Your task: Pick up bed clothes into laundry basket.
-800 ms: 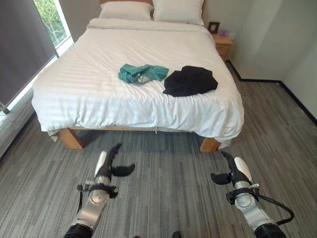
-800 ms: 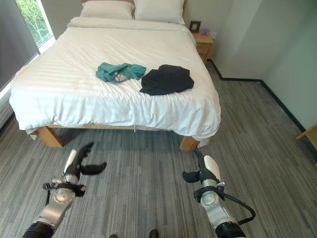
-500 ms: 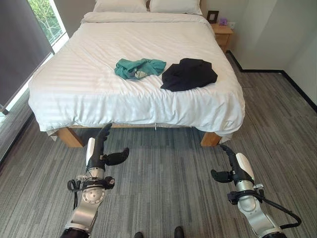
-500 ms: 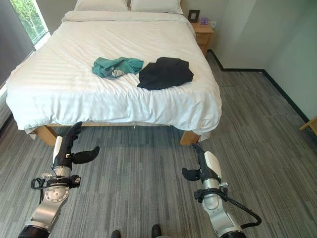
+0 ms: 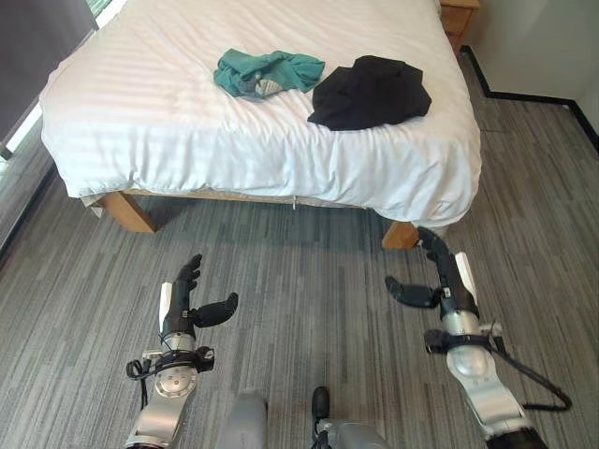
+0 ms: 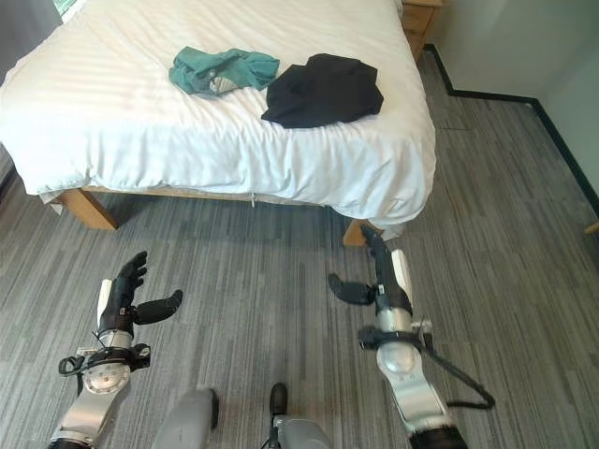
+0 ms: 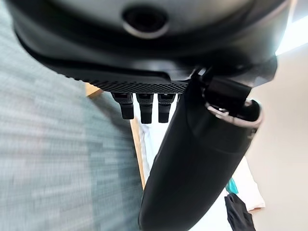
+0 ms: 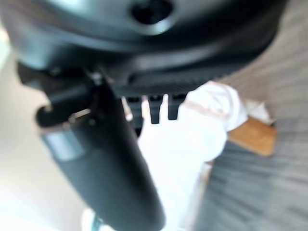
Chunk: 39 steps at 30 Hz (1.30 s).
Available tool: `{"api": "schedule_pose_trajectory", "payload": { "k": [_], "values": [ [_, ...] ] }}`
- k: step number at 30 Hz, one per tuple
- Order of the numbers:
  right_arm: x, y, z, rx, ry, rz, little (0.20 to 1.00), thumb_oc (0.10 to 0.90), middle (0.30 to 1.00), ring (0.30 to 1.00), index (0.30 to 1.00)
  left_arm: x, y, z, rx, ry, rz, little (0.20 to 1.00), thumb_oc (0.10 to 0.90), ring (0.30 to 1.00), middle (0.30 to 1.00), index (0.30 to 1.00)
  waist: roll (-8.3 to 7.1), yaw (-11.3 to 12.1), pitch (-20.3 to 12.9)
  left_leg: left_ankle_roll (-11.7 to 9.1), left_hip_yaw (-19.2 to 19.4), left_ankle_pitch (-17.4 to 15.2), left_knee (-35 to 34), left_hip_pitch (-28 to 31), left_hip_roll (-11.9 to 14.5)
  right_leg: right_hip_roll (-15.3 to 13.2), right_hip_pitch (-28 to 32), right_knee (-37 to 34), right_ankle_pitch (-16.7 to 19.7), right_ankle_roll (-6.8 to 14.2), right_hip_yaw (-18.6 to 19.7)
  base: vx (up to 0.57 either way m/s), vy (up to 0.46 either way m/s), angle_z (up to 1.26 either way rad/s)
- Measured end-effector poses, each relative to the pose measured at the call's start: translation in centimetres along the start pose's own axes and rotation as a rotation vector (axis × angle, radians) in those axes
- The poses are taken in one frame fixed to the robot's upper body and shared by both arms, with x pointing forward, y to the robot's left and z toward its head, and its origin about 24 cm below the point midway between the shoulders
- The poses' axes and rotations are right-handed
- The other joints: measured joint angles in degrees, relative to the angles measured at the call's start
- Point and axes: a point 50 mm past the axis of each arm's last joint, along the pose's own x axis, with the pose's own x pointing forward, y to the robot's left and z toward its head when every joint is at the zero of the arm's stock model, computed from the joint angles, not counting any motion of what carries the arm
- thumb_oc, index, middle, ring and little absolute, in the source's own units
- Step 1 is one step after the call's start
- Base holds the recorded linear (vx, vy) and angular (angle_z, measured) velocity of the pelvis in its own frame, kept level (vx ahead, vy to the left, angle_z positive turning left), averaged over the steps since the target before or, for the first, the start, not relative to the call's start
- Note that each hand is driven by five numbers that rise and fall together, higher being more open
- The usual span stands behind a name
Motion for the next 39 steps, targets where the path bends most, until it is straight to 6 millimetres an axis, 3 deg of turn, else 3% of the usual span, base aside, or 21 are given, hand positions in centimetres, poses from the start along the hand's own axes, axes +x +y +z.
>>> {"api": "schedule_pose_trajectory", "payload": {
  "k": [3, 6, 7, 9, 11, 12, 14, 16, 18, 21, 22, 25, 26, 28, 29, 30, 31, 33, 37, 38, 39],
  "values": [
    [0.1, -0.2, 0.2, -0.003, -0.014, -0.002, 0.900, 0.800, 0.900, 0.900, 0.900, 0.6, -0.5, 1.0, -0.021, -0.033, -0.005, 0.900, 0.800, 0.900, 0.900, 0.900, 0.22, -0.7, -0.1, 0.4, 5.2, 0.2, -17.6, 2.3, -1.5, 0.5, 1.5, -2.6, 1.0, -1.3, -1.8, 0.29, 0.055, -0.06],
    [-0.2, -0.8, -0.6, -0.036, 0.017, -0.005, 0.900, 0.800, 0.900, 0.900, 0.900, 1.4, -1.2, 2.1, -0.032, -0.071, -0.023, 0.900, 0.800, 0.900, 0.900, 0.900, 0.67, -1.1, -0.2, -0.3, 12.3, 1.7, -30.9, 4.4, 2.0, 1.7, 5.2, -6.3, 0.1, -0.5, -2.8, 0.40, 0.082, 0.31],
    [-0.1, -1.1, -1.1, -0.053, 0.034, -0.010, 0.900, 0.800, 0.900, 0.900, 0.900, 1.6, -1.2, 2.4, -0.033, -0.081, -0.022, 0.900, 0.800, 0.900, 0.900, 0.900, 1.32, -0.7, -0.3, -2.5, 13.9, 4.5, -39.2, 4.2, 3.7, 2.5, 7.0, -6.3, -1.9, -0.5, -2.8, 0.59, 0.193, 0.24],
    [-0.4, -1.2, -1.8, -0.063, 0.064, -0.011, 0.900, 0.800, 0.900, 0.900, 0.900, 1.4, -1.1, 2.1, -0.030, -0.071, -0.021, 0.900, 0.800, 0.900, 0.900, 0.900, 2.20, -0.1, -0.6, -2.7, 14.4, 4.9, -39.9, 2.3, 4.4, 2.8, 10.0, -6.3, -4.7, -0.4, -2.7, 0.72, 0.271, 0.00],
    [-1.1, -1.7, -2.4, -0.123, 0.084, -0.015, 0.900, 0.800, 0.900, 0.900, 0.900, 0.7, -0.8, 1.0, -0.001, -0.040, -0.015, 0.900, 0.800, 0.900, 0.900, 0.900, 3.42, 0.6, -2.1, 1.8, 19.4, 2.7, -37.1, 4.0, 4.6, 1.4, 15.0, -5.4, -9.9, 1.1, -1.3, 0.62, 0.243, -0.33],
    [-2.0, -2.1, -2.9, -0.175, 0.098, -0.018, 0.900, 0.800, 0.900, 0.900, 0.900, 0.5, -0.6, 0.7, 0.017, -0.029, -0.015, 0.900, 0.800, 0.900, 0.900, 0.900, 2.22, 0.3, -2.8, 6.0, 18.8, 3.3, -32.8, 4.1, 2.1, -1.1, 16.5, -2.9, -12.5, 2.8, -1.9, 0.34, 0.180, -0.21],
    [-2.8, -3.1, -3.6, -0.316, 0.121, 0.005, 0.900, 0.800, 0.900, 0.900, 0.900, 0.0, -0.3, 0.1, 0.051, -0.019, -0.014, 0.900, 0.800, 0.900, 0.900, 0.900, 2.88, -1.6, -5.3, 11.4, 18.7, 8.8, -34.3, 8.1, 0.5, -2.3, 8.6, 21.1, -16.0, 6.2, -3.2, 0.35, 0.205, -0.02],
    [-2.5, -3.9, -3.1, -0.372, 0.107, -0.013, 0.900, 0.800, 0.900, 0.900, 0.900, 0.7, 0.4, 1.0, 0.095, -0.060, -0.015, 0.900, 0.800, 0.900, 0.900, 0.900, 0.71, -3.5, -5.9, 12.4, 16.3, 9.8, -38.3, 13.1, -2.4, -6.3, -0.8, 43.0, -13.3, 11.2, -4.4, 0.30, 0.140, 0.32],
    [-1.8, -4.9, -2.3, -0.410, 0.071, -0.067, 0.900, 0.800, 0.900, 0.900, 0.900, 1.5, 0.4, 2.2, 0.108, -0.106, -0.018, 0.900, 0.800, 0.900, 0.900, 0.900, 0.59, -4.6, -5.9, 12.7, 13.1, 8.7, -38.7, 15.2, -3.0, -8.1, -4.9, 46.2, -14.0, 10.7, -5.0, 0.25, 0.036, 0.44],
    [1.0, -6.1, 0.6, -0.480, -0.052, -0.152, 0.900, 0.800, 0.900, 0.900, 0.900, 2.8, 0.2, 3.9, 0.088, -0.164, 0.000, 0.900, 0.800, 0.900, 0.900, 0.900, 3.24, -4.9, -4.2, 11.2, 8.7, 6.5, -38.8, 19.3, -0.6, -9.0, -11.0, 36.5, -15.0, 9.6, -10.3, 0.30, -0.051, 0.38],
    [2.1, -6.8, 1.8, -0.508, -0.094, -0.190, 0.900, 0.800, 0.900, 0.900, 0.900, 3.0, 0.1, 4.2, 0.088, -0.171, -0.001, 0.900, 0.800, 0.900, 0.900, 0.900, 3.43, -5.0, -4.0, 9.4, 7.7, 5.4, -38.8, 21.8, -0.4, -7.2, -11.7, 26.4, -13.8, 8.9, -10.8, 0.30, -0.098, 0.70],
    [2.9, -8.7, 2.7, -0.606, -0.134, -0.244, 0.900, 0.800, 0.900, 0.900, 0.900, 3.1, 0.1, 4.0, 0.086, -0.173, -0.001, 0.900, 0.800, 0.900, 0.900, 0.900, 3.56, -5.1, -4.1, 5.6, 2.9, 2.9, -38.5, 24.0, 0.3, -1.1, -14.2, 14.0, -12.2, 7.4, -7.0, 0.23, -0.081, 0.83],
    [3.1, -10.1, 2.7, -0.642, -0.111, -0.293, 0.900, 0.800, 0.900, 0.900, 0.900, 3.1, 0.4, 3.6, 0.101, -0.159, 0.001, 0.900, 0.800, 0.900, 0.900, 0.900, 1.66, -5.4, -3.9, 5.6, 3.1, 2.9, -38.2, 25.3, -1.4, 1.4, -15.4, 4.3, -5.4, 6.1, -6.0, 0.21, -0.063, 1.17],
    [3.1, -11.1, 1.4, -0.663, -0.039, -0.327, 0.900, 0.800, 0.900, 0.900, 0.900, 2.5, 0.8, 2.0, 0.120, -0.100, 0.000, 0.900, 0.800, 0.900, 0.900, 0.900, -0.93, -5.5, -4.3, 4.5, 3.8, 1.8, -38.1, 28.5, -4.0, 1.1, -15.0, -1.8, 3.0, 1.3, -5.7, 0.15, -0.052, 1.08],
    [3.0, -11.5, 0.7, -0.680, -0.006, -0.337, 0.900, 0.800, 0.900, 0.900, 0.900, 2.1, 1.0, 1.3, 0.129, -0.075, -0.001, 0.900, 0.800, 0.900, 0.900, 0.900, -1.64, -5.4, -4.8, 3.9, 3.4, 0.4, -37.7, 29.7, -5.1, 1.0, -14.5, -3.1, 5.5, 1.0, -4.4, 0.06, -0.058, 1.03],
    [2.5, -12.0, -0.5, -0.699, 0.057, -0.341, 0.900, 0.800, 0.900, 0.900, 0.900, 1.4, 1.8, 0.3, 0.156, -0.046, 0.001, 0.900, 0.800, 0.900, 0.900, 0.900, -5.21, -5.4, -5.1, 3.2, 3.4, -2.9, -34.3, 30.7, -8.8, -1.4, -14.2, -0.5, 17.5, -2.0, -1.8, 0.19, -0.133, 0.74],
    [2.2, -11.7, -2.2, -0.681, 0.149, -0.347, 0.900, 0.800, 0.900, 0.900, 0.900, 0.2, 2.4, -1.3, 0.151, 0.019, 0.021, 0.900, 0.800, 0.900, 0.900, 0.900, -4.44, -3.4, -5.7, 6.2, 4.6, -9.3, -25.8, 26.5, -7.1, -0.8, -12.3, -3.5, 14.4, -0.6, 0.3, 0.25, -0.124, 0.61],
    [2.2, -10.3, -4.3, -0.676, 0.245, -0.280, 0.900, 0.800, 0.900, 0.900, 0.900, -0.5, 3.2, -2.5, 0.161, 0.076, 0.023, 0.900, 0.800, 0.900, 0.900, 0.900, -4.53, -1.8, -5.6, 6.7, 6.4, -10.9, -26.5, 21.6, -2.4, 0.5, -10.9, -6.3, 14.2, -0.4, 0.2, 0.21, -0.079, 0.13],
    [1.3, -7.5, -5.1, -0.585, 0.267, -0.243, 0.900, 0.800, 0.900, 0.900, 0.900, -1.6, 3.2, -3.7, 0.170, 0.129, -0.003, 0.900, 0.800, 0.900, 0.900, 0.900, -4.26, -2.0, -5.5, 4.8, 6.2, -7.5, -29.1, 20.7, -1.3, 0.4, -7.8, -6.4, 11.6, 2.2, 1.5, 0.08, -0.027, -0.22],
    [0.3, -6.9, -5.3, -0.558, 0.268, -0.236, 0.900, 0.800, 0.900, 0.900, 0.900, -1.6, 2.9, -3.6, 0.158, 0.127, -0.011, 0.900, 0.800, 0.900, 0.900, 0.900, -2.71, -2.8, -5.7, 5.7, 7.3, -4.0, -33.5, 23.0, -0.2, 0.4, -7.5, -6.7, 8.0, 5.1, 0.0, 0.08, -0.030, -0.26],
    [0.0, -6.7, -5.5, -0.552, 0.279, -0.232, 0.900, 0.800, 0.900, 0.900, 0.900, -1.6, 2.6, -3.5, 0.145, 0.123, -0.010, 0.900, 0.800, 0.900, 0.900, 0.900, -1.21, -3.4, -5.6, 6.0, 7.8, -3.2, -35.4, 23.7, 1.3, 1.0, -7.8, -5.6, 7.7, 5.4, -2.2, 0.06, -0.028, -0.24]
  ]
}}
